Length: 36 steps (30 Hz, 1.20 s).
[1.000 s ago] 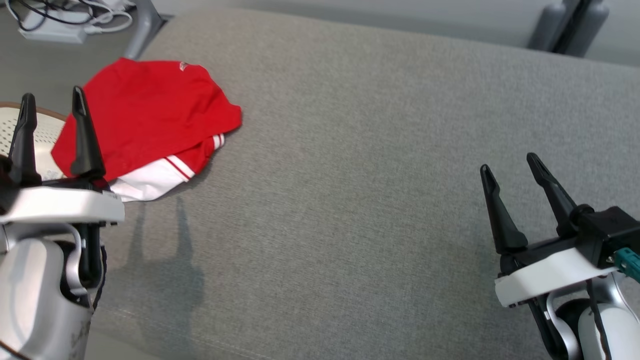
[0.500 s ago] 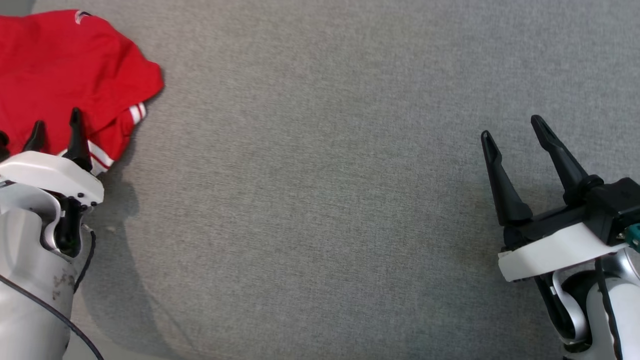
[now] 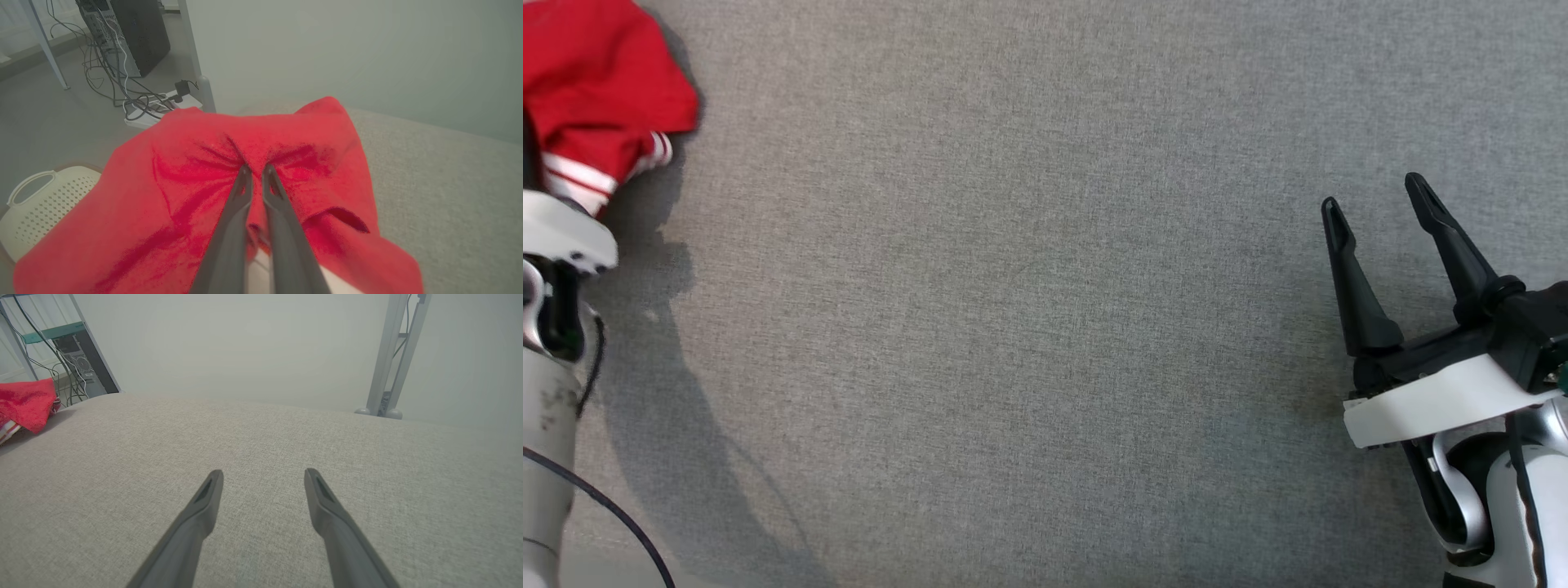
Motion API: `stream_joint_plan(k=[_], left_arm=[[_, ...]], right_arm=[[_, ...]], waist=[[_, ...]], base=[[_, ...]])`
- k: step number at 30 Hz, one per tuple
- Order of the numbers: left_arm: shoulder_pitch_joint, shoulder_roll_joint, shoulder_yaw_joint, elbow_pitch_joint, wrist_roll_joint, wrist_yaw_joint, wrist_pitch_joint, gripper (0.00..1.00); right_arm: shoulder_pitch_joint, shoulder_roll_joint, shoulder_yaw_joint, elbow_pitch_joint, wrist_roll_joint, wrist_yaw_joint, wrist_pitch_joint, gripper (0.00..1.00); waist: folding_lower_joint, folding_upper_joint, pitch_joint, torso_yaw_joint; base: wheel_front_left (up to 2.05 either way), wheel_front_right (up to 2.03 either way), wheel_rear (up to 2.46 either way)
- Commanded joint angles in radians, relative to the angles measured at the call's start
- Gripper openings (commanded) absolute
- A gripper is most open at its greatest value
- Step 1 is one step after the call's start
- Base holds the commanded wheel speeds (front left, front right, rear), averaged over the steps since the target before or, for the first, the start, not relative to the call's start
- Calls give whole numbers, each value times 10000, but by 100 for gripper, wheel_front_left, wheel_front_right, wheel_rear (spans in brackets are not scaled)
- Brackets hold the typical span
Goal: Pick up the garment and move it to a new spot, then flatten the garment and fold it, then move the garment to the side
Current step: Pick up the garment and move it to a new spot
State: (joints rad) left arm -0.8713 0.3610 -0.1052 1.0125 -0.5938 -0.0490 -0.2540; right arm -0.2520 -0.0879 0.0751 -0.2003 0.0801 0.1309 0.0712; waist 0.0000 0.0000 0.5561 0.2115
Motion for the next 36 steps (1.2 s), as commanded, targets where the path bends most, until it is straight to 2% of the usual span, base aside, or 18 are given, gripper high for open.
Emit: stream_joint_plan(k=[1,4,11,15,16,19,23,26,27,30,36], left_arm=[[-236,197,138,-388,215,196,-85,0],[-93,437,595,-1831,663,527,-106,0],[1409,379,1227,-5468,1539,1189,-101,0],[2728,219,1004,-7627,1852,1604,92,0],[2728,219,1004,-7627,1852,1604,92,0],[3820,101,769,-9368,2037,1940,534,0],[5655,-87,227,-11753,2388,2436,1314,0],[6201,-190,-65,-12374,2486,2541,1575,0],[6611,-362,-360,-12798,2492,2586,1760,0],[6882,-519,-830,-12857,2496,2480,1941,0],[6419,-726,-1956,-11992,2701,1879,2156,0]], right_arm=[[8,32,-12,58,53,-2,-115,100],[40,107,-44,176,83,-2,-246,100],[233,291,-125,621,321,-2,-689,100],[441,341,-205,868,478,-2,-919,100],[441,341,-205,868,478,-2,-919,100],[609,351,-274,1001,616,-2,-1059,100],[756,355,-199,1191,952,-2,-1307,100],[778,357,-190,1245,1031,-2,-1368,100],[782,358,-137,1291,1045,-2,-1448,100],[882,351,-261,1361,992,-2,-1474,100],[896,356,-272,1421,1144,-2,-1575,100]], waist=[[0,0,-181,6],[0,0,-505,-40],[0,0,-1581,-511],[0,0,-2106,-909],[0,0,-2106,-909],[0,0,-2359,-1236],[0,0,-2557,-2006],[0,0,-2592,-2292],[0,0,-2619,-2612],[0,0,-2652,-3024],[0,0,-2575,-3935]], base=[[0,0,0],[0,0,0],[0,0,0],[0,0,0],[0,0,0],[0,0,0],[0,0,0],[0,0,0],[0,0,0],[0,0,0],[0,0,0]])
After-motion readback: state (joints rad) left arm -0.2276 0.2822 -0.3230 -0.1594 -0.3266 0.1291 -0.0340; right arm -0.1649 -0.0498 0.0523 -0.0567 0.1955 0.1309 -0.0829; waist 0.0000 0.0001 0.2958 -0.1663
